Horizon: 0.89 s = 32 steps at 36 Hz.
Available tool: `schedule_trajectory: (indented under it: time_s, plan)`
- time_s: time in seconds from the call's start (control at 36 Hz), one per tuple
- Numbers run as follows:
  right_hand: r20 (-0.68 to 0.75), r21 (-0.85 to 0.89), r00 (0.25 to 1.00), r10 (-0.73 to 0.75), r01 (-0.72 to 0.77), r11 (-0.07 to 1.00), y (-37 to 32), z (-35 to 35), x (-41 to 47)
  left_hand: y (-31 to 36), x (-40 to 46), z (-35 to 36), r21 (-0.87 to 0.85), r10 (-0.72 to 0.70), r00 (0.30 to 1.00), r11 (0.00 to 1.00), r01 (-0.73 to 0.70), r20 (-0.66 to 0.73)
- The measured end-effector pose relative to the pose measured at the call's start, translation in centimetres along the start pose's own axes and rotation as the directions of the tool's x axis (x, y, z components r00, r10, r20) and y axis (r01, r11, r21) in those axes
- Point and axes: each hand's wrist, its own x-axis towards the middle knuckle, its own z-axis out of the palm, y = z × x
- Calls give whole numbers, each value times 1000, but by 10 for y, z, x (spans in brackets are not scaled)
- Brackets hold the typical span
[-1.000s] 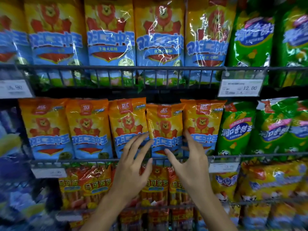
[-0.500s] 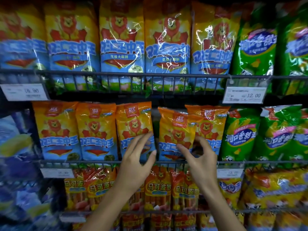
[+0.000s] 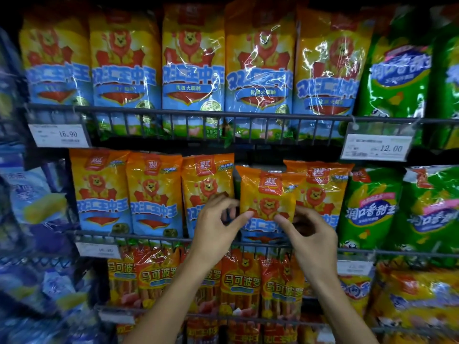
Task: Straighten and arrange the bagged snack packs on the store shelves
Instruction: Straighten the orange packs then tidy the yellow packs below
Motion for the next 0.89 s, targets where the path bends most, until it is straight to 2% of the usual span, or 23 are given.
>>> schedule_trajectory:
  time_s: [0.14,0.22,0.31,0.39,0.44,0.47,0.53,0.61,0.72,0.81,0.89]
  plan:
    - [-121,16,993,0,2,1000,-5,16,-2,-5,-3,15,80,6,994,997,2,-105]
    - [-145,49,989,-13,20,999,-9,19,-6,-6,-7,15,66,26,980,998,-13,-197]
    - [-162,24,981,-107,113,993,-9,16,-10,-8,-15,8,192,184,954,971,-140,-238]
    - [-181,-207,910,-374,337,919,0,11,-10,-7,-27,10,326,438,897,857,-400,-51]
    - [-23,-349,822,-570,528,775,9,11,-10,-4,-34,15,353,475,871,799,-487,125]
    - [77,-376,795,-602,583,721,13,12,-11,-3,-35,18,380,453,871,784,-490,189]
    - [213,-410,796,-567,599,688,19,15,-11,-4,-34,20,447,379,889,769,-457,256]
    - [271,-494,821,-502,566,660,26,16,-8,-5,-30,19,508,311,901,747,-428,302]
    - [297,-512,824,-482,563,649,23,16,-9,3,-31,14,476,268,908,784,-399,321]
    - [282,-458,837,-470,548,700,19,13,-10,4,-34,4,400,195,942,868,-295,273]
    - [211,-356,837,-505,547,758,9,14,-14,-4,-42,-19,353,109,988,925,-140,106]
